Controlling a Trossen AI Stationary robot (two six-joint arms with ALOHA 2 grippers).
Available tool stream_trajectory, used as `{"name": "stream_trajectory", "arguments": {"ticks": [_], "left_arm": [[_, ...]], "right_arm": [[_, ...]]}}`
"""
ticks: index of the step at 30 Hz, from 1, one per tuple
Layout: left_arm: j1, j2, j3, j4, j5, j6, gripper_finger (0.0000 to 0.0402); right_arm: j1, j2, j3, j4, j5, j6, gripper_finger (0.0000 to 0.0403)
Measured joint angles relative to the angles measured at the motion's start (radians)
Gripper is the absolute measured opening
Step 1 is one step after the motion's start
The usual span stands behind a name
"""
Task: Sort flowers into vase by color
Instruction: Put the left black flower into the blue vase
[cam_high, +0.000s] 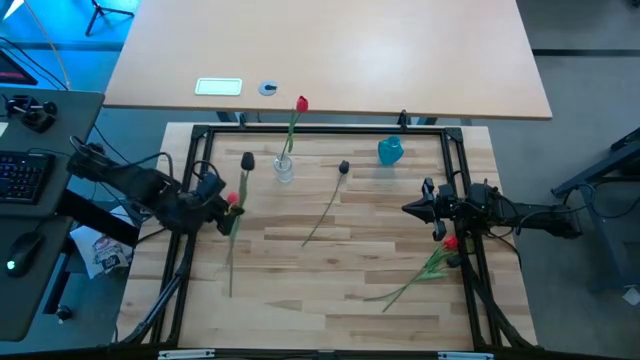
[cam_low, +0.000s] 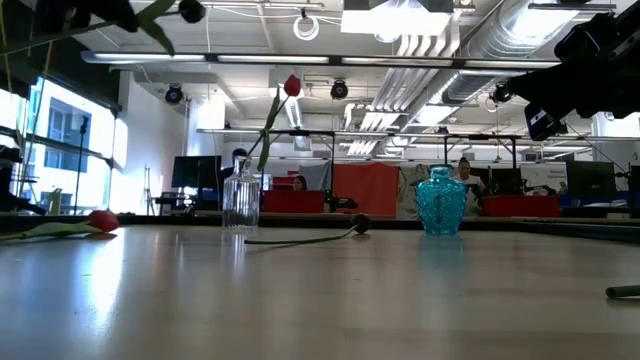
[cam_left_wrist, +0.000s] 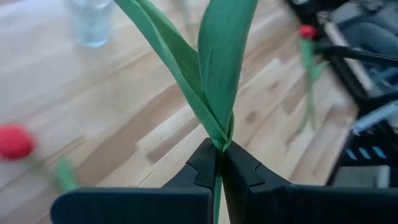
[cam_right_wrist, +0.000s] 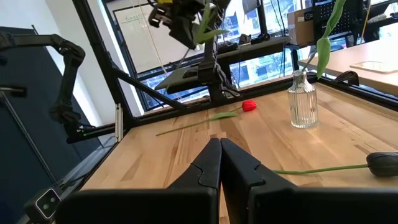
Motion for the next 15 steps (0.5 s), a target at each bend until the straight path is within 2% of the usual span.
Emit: {"name": "stream_trajectory", "arguments": {"ticks": [5, 8, 15], "left_arm": [[0.030, 0.082, -0.011, 0.096, -0.001, 0.117, 0.0000], [0.051, 0.146, -0.047, 0.207, 0.038, 0.166, 0.0000], [0.150, 0.337, -0.098, 0.693, 0.199, 0.386, 0.0000]], "right_arm": [[0.000, 0.000, 0.000, 0.000, 0.000, 0.000, 0.0000], [0.000, 0.000, 0.000, 0.000, 0.000, 0.000, 0.0000], [0.000, 0.000, 0.000, 0.000, 0.000, 0.000, 0.0000]]}}
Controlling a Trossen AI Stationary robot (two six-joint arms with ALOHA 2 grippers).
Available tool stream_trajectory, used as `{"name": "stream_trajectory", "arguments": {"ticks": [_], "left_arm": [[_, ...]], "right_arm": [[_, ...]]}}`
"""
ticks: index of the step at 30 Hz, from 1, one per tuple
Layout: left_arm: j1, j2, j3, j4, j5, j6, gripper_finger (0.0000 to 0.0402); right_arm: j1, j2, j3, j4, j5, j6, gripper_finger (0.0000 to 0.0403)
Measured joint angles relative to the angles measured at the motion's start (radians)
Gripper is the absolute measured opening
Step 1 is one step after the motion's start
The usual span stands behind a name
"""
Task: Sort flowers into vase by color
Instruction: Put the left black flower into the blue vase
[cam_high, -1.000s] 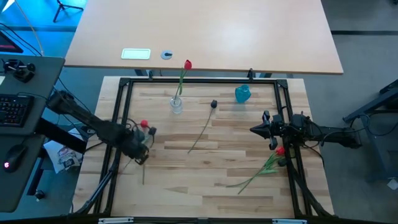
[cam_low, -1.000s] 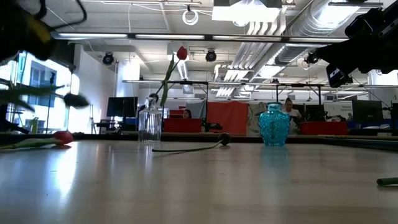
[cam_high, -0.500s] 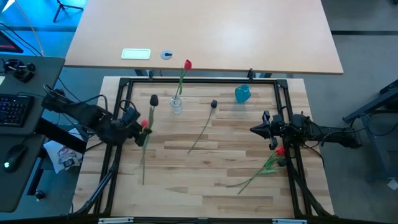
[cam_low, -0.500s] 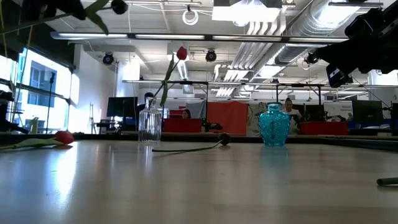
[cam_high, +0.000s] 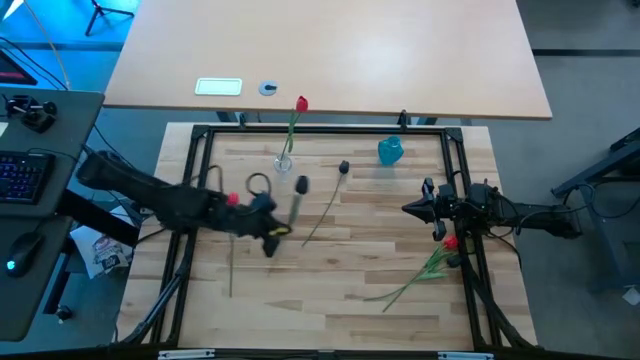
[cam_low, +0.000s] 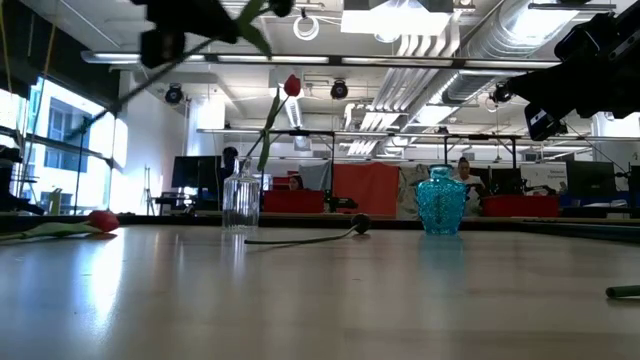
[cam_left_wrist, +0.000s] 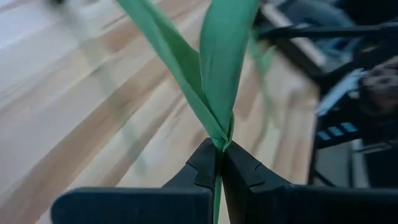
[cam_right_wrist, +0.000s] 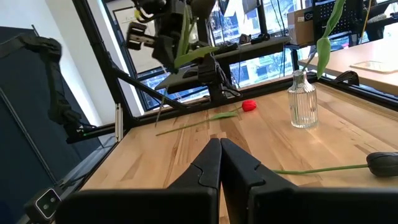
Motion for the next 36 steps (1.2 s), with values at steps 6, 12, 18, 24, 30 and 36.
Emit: {"name": "stream_trajectory", "arguments": {"ticks": [6, 12, 18, 24, 30, 36], "left_arm": [[0.083, 0.152, 0.000, 0.283, 0.208, 0.120, 0.0000], [0.094, 0.160, 0.000, 0.298, 0.221, 0.159, 0.0000], [0.104, 0.124, 0.000, 0.327, 0.183, 0.176, 0.0000], [0.121, 0.115, 0.000, 0.429, 0.170, 0.173, 0.0000], [0.122, 0.115, 0.000, 0.487, 0.138, 0.181, 0.0000], [0.164, 0.115, 0.011, 0.498, 0.143, 0.258, 0.0000]], "right_arm": [[0.000, 0.000, 0.000, 0.000, 0.000, 0.000, 0.0000], [0.000, 0.000, 0.000, 0.000, 0.000, 0.000, 0.0000], [0.000, 0.000, 0.000, 0.000, 0.000, 0.000, 0.0000], [0.000, 0.001, 0.000, 0.023, 0.011, 0.066, 0.0000], [0.003, 0.018, 0.000, 0.334, 0.221, 0.503, 0.0000], [0.003, 0.189, 0.011, 0.830, 0.398, 0.391, 0.0000]]}}
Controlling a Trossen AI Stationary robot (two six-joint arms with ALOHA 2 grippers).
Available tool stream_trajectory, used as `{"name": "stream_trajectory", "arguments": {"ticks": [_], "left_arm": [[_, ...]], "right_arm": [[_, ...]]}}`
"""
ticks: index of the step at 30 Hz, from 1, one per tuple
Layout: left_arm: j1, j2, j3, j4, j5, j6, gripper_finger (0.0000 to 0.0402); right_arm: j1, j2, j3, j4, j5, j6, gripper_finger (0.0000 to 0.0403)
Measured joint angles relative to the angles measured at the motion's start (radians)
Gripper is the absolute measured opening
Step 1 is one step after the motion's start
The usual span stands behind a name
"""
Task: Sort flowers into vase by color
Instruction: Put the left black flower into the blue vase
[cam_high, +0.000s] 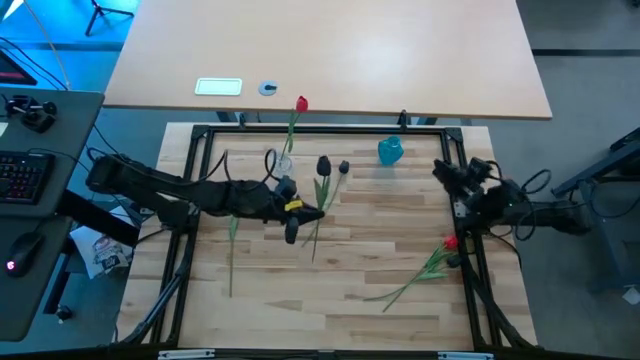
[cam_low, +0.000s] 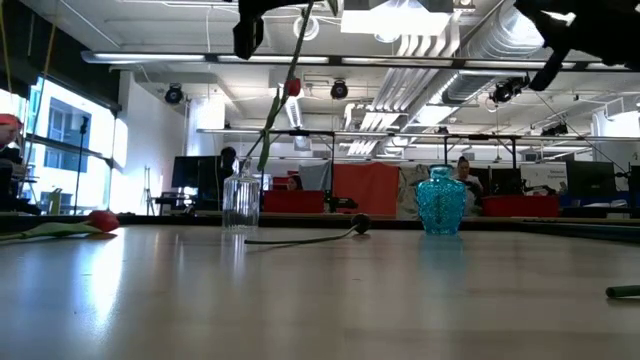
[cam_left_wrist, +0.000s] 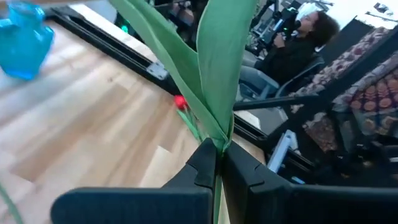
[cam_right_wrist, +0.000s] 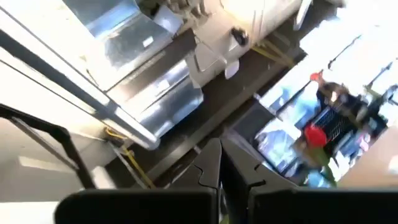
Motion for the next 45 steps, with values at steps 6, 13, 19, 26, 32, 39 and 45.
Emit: {"name": "stream_trajectory", "arguments": {"ticks": [6, 13, 19, 26, 32, 39, 45], "left_arm": [[0.130, 0.000, 0.052, 0.002, 0.130, 0.153, 0.0000], [0.279, 0.000, 0.080, 0.002, 0.291, 0.272, 0.0000], [0.325, 0.000, 0.080, 0.011, 0.299, 0.308, 0.0000], [0.343, 0.004, 0.080, 0.070, 0.276, 0.316, 0.0000], [0.354, 0.027, 0.080, 0.129, 0.241, 0.315, 0.0000], [0.346, 0.043, 0.079, 0.189, 0.241, 0.314, 0.0000], [0.345, 0.077, 0.093, 0.209, 0.241, 0.333, 0.0000]], "right_arm": [[0.000, 0.358, 0.164, 0.033, 0.049, -0.051, 0.0000], [0.000, 0.726, 0.463, -0.033, 0.039, -0.201, 0.0000], [-0.043, 0.867, 0.758, -0.486, 0.004, -0.209, 0.0026], [-0.110, 0.994, 1.035, -0.859, -0.218, -0.229, 0.0154], [-0.114, 1.066, 1.104, -0.842, -0.350, -0.334, 0.0242], [-0.150, 1.091, 1.105, -0.799, -0.367, -0.325, 0.0253], [-0.159, 1.113, 1.106, -0.755, -0.412, -0.302, 0.0239]]}}
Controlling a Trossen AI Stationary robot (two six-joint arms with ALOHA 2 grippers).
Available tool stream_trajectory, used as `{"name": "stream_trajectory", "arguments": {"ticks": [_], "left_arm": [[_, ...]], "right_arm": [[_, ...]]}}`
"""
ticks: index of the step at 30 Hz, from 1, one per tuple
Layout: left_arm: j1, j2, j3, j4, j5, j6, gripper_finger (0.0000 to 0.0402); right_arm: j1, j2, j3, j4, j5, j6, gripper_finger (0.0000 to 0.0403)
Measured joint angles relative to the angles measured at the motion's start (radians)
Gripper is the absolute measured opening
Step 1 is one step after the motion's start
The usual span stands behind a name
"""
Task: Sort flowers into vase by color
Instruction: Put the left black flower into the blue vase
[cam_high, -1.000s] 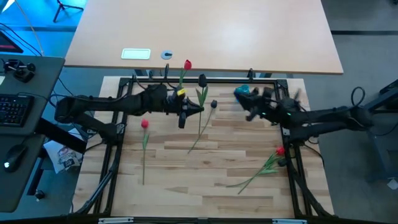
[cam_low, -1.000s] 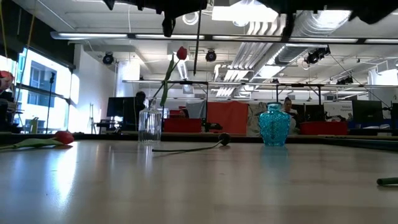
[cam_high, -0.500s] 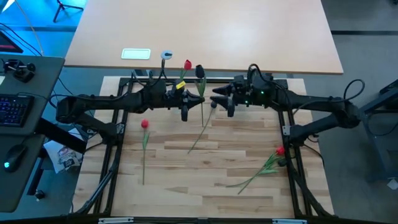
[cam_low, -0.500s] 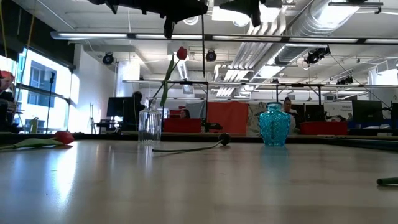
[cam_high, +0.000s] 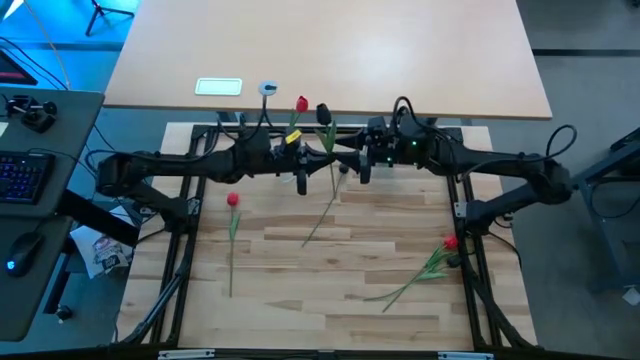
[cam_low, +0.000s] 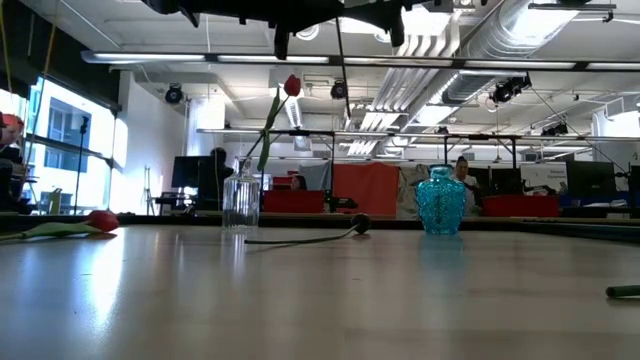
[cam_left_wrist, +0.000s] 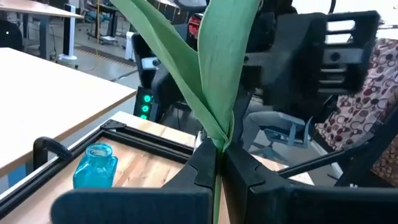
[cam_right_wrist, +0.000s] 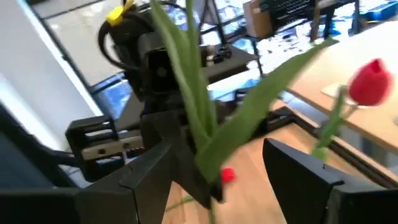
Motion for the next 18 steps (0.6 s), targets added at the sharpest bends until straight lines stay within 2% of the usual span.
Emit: {"name": "stream_trajectory", "arguments": {"ticks": [4, 11, 18], "left_arm": [[0.000, 0.045, 0.058, -0.008, 0.018, 0.036, 0.0000], [0.002, 0.065, 0.125, -0.130, 0.004, 0.104, 0.0000], [0.012, 0.065, 0.125, -0.104, -0.011, 0.115, 0.0000]], "right_arm": [[0.001, 0.021, 0.000, 0.039, -0.085, 0.015, 0.0231], [-0.006, -0.013, 0.000, 0.034, -0.045, -0.027, 0.0207], [-0.006, -0.026, -0.001, 0.022, -0.035, -0.043, 0.0147]]}}
